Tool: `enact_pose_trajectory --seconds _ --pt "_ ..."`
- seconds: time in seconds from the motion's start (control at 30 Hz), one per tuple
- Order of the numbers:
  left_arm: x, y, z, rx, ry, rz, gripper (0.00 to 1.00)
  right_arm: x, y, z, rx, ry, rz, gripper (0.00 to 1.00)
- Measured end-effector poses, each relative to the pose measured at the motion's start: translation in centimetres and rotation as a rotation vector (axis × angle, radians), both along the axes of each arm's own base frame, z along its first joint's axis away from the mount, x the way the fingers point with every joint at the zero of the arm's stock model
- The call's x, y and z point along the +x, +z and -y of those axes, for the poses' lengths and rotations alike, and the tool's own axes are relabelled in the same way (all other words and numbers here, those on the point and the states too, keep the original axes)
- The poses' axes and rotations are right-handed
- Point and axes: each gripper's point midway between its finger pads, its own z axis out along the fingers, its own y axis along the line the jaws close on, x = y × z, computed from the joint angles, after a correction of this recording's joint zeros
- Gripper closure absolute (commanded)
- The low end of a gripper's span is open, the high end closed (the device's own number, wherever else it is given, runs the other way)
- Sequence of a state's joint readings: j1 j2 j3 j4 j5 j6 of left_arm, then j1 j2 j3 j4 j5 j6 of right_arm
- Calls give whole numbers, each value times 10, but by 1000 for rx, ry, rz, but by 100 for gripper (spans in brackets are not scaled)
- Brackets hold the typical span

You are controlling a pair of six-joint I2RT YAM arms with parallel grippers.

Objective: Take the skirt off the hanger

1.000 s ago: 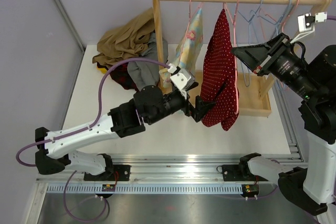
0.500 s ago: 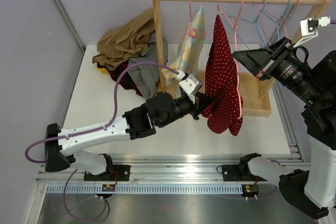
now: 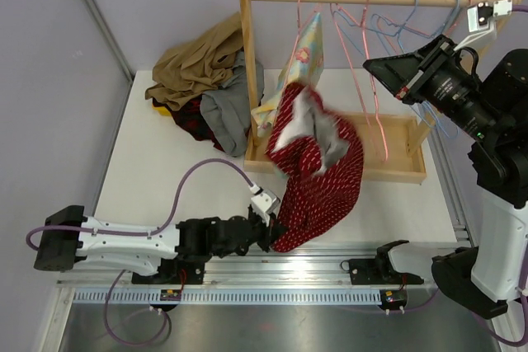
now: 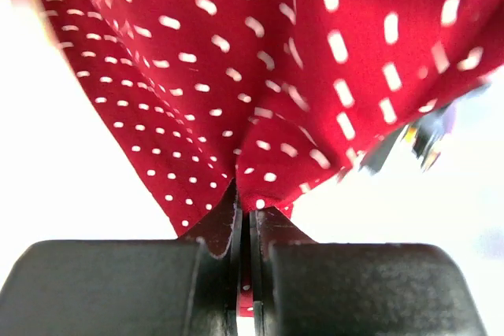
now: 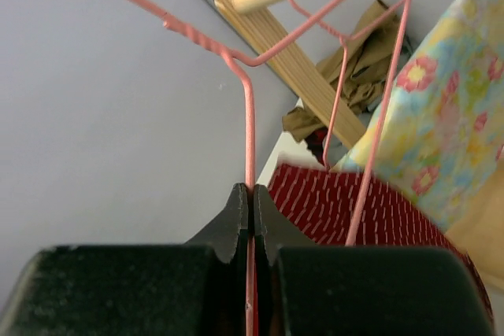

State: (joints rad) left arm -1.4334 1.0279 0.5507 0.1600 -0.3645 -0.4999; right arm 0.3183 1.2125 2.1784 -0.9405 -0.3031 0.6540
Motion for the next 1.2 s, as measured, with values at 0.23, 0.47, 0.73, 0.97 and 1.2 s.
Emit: enact_pose_trajectory --seconds 0.23,0.47,0.73,0.97,1.2 --pt "-39 -55 -38 221 21 -43 100 6 22 9 11 -62 83 100" --pt "-34 15 -67 254 131 14 100 19 20 18 -1 -132 86 100" --pt "14 133 -149 138 370 114 100 47 -16 23 -36 -209 21 100" --pt "50 191 -197 157 486 309 100 97 -47 16 -89 -257 -55 100" --pt "95 228 -236 276 694 416 100 135 -72 13 -128 -279 -118 100"
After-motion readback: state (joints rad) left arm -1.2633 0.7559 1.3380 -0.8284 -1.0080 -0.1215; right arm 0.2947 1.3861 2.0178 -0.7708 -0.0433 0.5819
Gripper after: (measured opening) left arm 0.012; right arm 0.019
